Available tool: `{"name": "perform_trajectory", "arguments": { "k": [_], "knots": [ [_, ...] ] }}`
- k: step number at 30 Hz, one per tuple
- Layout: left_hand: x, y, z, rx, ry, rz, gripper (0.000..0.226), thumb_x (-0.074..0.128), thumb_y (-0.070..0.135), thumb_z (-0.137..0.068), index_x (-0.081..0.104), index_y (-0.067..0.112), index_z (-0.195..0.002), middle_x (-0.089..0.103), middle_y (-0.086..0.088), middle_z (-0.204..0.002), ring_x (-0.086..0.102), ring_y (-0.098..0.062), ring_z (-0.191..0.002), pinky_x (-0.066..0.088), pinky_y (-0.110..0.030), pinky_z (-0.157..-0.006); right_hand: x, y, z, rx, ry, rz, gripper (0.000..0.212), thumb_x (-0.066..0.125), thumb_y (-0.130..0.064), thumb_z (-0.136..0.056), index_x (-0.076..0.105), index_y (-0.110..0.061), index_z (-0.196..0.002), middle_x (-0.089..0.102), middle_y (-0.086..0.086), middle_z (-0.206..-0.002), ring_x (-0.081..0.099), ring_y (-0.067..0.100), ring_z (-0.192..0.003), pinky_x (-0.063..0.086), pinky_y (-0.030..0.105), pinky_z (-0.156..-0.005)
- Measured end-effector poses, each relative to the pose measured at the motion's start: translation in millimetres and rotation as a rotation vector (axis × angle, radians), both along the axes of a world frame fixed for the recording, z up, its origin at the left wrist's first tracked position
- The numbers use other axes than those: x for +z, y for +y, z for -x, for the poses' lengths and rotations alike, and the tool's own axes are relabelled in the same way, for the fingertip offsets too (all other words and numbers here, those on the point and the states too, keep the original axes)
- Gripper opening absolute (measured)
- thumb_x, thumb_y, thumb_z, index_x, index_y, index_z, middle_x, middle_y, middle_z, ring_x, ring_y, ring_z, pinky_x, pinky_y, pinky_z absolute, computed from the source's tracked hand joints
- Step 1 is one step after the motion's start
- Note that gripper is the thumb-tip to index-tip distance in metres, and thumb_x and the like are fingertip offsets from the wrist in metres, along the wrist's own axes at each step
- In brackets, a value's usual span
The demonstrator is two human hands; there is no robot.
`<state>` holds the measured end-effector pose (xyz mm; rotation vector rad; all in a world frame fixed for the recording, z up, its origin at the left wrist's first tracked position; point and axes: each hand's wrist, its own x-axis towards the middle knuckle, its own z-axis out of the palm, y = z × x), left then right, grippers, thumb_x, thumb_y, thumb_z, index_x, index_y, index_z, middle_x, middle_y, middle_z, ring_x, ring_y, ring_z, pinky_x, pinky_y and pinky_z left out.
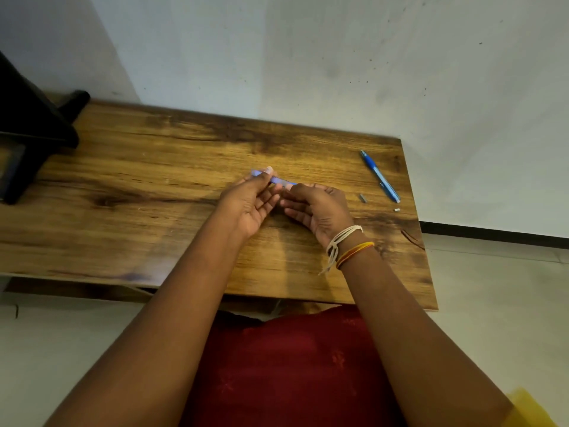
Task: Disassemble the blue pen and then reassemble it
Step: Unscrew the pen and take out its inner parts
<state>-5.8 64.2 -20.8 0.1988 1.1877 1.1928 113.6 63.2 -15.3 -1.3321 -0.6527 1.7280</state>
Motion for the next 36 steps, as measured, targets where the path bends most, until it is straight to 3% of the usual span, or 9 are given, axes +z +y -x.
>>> {"name": "perform_trajectory", "arguments": {
  "k": [2, 5, 10, 14, 20, 23, 25, 31, 36],
  "knots": [
    [0.0, -0.2, -1.1, -0.033, 0.013, 0.006, 0.011, 0.060, 0.028, -0.092, 0.065, 0.019, -0.089, 0.068, 0.010, -0.060, 0.061, -0.001, -0.058, 0.050, -0.012, -0.048, -0.8, -1.1, 2.7, -0.028, 0.023, -0.011, 0.014, 0.065, 0.000, -0.085, 0.055, -0.004, -0.095, 0.066, 0.015, -0.077, 0.066, 0.012, -0.051, 0.054, 0.020, -0.052],
    [-0.6, 1.1, -1.6, 0.014, 0.041, -0.034, 0.014, 0.057, 0.027, -0.094, 0.064, 0.015, -0.089, 0.069, 0.002, -0.078, 0.063, -0.007, -0.067, 0.053, -0.015, -0.051, -2.0, -0.1, 5.9, -0.066, 0.021, -0.034, 0.018, 0.067, -0.003, -0.085, 0.062, 0.002, -0.101, 0.067, 0.015, -0.079, 0.066, 0.012, -0.053, 0.055, 0.021, -0.055],
    [-2.7, -1.6, -1.4, 0.044, 0.007, -0.059, 0.017, 0.052, 0.021, -0.097, 0.061, 0.012, -0.085, 0.071, 0.001, -0.080, 0.066, -0.008, -0.072, 0.054, -0.017, -0.063, -5.0, 0.0, 11.8, -0.050, 0.007, -0.053, 0.004, 0.061, -0.001, -0.089, 0.063, 0.002, -0.087, 0.067, 0.016, -0.080, 0.066, 0.017, -0.064, 0.057, 0.026, -0.065],
    [-4.8, -2.0, -1.4, 0.052, 0.041, -0.045, 0.020, 0.051, 0.021, -0.098, 0.061, 0.013, -0.082, 0.068, 0.000, -0.083, 0.065, -0.007, -0.073, 0.053, -0.015, -0.061, -5.2, -0.1, 15.5, -0.034, -0.017, -0.060, 0.013, 0.056, 0.000, -0.092, 0.058, -0.002, -0.080, 0.065, 0.015, -0.079, 0.065, 0.020, -0.068, 0.057, 0.027, -0.068],
    [-8.3, 0.1, 5.7, 0.113, 0.009, -0.008, 0.017, 0.048, 0.019, -0.099, 0.059, 0.009, -0.092, 0.066, -0.009, -0.103, 0.065, -0.016, -0.091, 0.054, -0.021, -0.068, -6.3, 4.7, 16.0, -0.033, -0.049, -0.008, 0.002, 0.050, -0.004, -0.097, 0.049, -0.004, -0.097, 0.066, 0.019, -0.082, 0.068, 0.018, -0.056, 0.058, 0.028, -0.056],
    [-9.5, 0.1, 9.9, 0.123, 0.034, 0.000, 0.013, 0.052, 0.019, -0.097, 0.060, 0.009, -0.095, 0.068, -0.009, -0.100, 0.067, -0.017, -0.087, 0.055, -0.025, -0.071, -13.4, 7.9, 8.4, 0.039, -0.442, -0.071, 0.013, 0.056, -0.011, -0.095, 0.052, -0.007, -0.083, 0.068, 0.015, -0.077, 0.066, 0.020, -0.053, 0.055, 0.029, -0.049],
    [-9.6, 0.0, 10.9, 0.113, 0.051, -0.007, 0.012, 0.053, 0.020, -0.097, 0.061, 0.011, -0.092, 0.069, -0.007, -0.096, 0.068, -0.015, -0.082, 0.055, -0.024, -0.069, -15.6, 10.4, 3.2, 0.047, -0.569, -0.097, 0.017, 0.058, -0.014, -0.094, 0.055, -0.010, -0.077, 0.068, 0.011, -0.070, 0.064, 0.016, -0.045, 0.053, 0.026, -0.043],
    [-9.0, -2.3, 14.3, 0.102, 0.042, -0.007, 0.015, 0.053, 0.019, -0.097, 0.061, 0.011, -0.088, 0.070, -0.007, -0.092, 0.068, -0.015, -0.080, 0.054, -0.026, -0.069, -18.5, 22.2, -4.6, -0.048, -0.459, 0.049, 0.017, 0.064, -0.015, -0.091, 0.049, -0.009, -0.087, 0.063, 0.010, -0.060, 0.059, 0.013, -0.033, 0.047, 0.022, -0.032],
    [-6.0, -1.8, 16.0, 0.099, 0.042, -0.001, 0.014, 0.052, 0.019, -0.097, 0.060, 0.011, -0.089, 0.069, -0.005, -0.088, 0.067, -0.014, -0.078, 0.054, -0.025, -0.068, -20.0, 26.1, -4.2, -0.090, -0.423, 0.078, 0.018, 0.061, -0.021, -0.093, 0.050, -0.006, -0.092, 0.062, 0.010, -0.057, 0.061, 0.017, -0.034, 0.047, 0.023, -0.033]
  ]
}}
